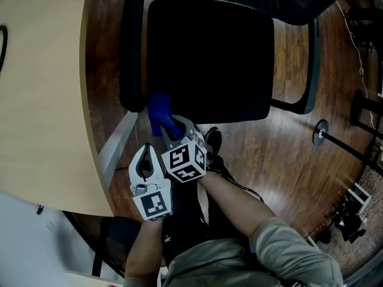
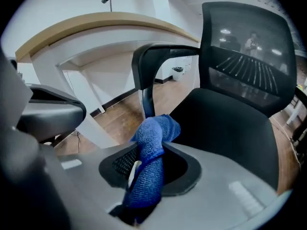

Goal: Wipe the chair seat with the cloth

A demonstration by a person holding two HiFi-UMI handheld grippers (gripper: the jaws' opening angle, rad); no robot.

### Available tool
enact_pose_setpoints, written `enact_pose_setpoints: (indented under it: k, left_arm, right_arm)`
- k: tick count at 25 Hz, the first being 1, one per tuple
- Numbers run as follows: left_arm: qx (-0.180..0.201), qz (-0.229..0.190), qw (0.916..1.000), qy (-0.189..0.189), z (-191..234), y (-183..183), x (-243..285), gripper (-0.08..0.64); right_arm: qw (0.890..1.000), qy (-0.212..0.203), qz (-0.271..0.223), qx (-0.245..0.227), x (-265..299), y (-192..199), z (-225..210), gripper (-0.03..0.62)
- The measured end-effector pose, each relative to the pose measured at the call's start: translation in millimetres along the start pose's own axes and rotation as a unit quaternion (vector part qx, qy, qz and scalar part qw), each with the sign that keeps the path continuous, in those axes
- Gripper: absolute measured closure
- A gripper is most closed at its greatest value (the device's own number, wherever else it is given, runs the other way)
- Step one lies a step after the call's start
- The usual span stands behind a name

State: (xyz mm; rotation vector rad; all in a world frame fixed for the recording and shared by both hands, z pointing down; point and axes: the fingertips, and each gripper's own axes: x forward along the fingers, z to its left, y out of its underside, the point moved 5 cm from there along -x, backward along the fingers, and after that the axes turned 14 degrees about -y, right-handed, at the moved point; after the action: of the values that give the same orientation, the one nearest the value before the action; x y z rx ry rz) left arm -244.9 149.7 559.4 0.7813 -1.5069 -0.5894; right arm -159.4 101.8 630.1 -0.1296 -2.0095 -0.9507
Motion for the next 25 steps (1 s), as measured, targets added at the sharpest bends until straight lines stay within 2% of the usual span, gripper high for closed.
enact_pose_setpoints:
  k: [4,11,16,25]
  left_arm:
    - [0.004,0.008,0.9999,-0.007,4,9,9,0.555]
    - [0.012,0.01,0.9999,0.006,-17,19,19,0.555]
    - [0.034,-0.001,0.9991,0.027,-57,6,22,0.555]
    - [0.06,-0.018,0.9939,0.091,-153,-27,11,0.555]
  right_arm:
    - [1.0,-0.009,0.004,-0.008,15,2,0,0.493]
    - [1.0,0.001,0.0,0.017,13,26,-20,0.494]
    - [0.999,0.02,-0.001,0.037,-18,48,-47,0.494]
    - [0.99,0.098,-0.009,0.105,-106,99,-121,0.494]
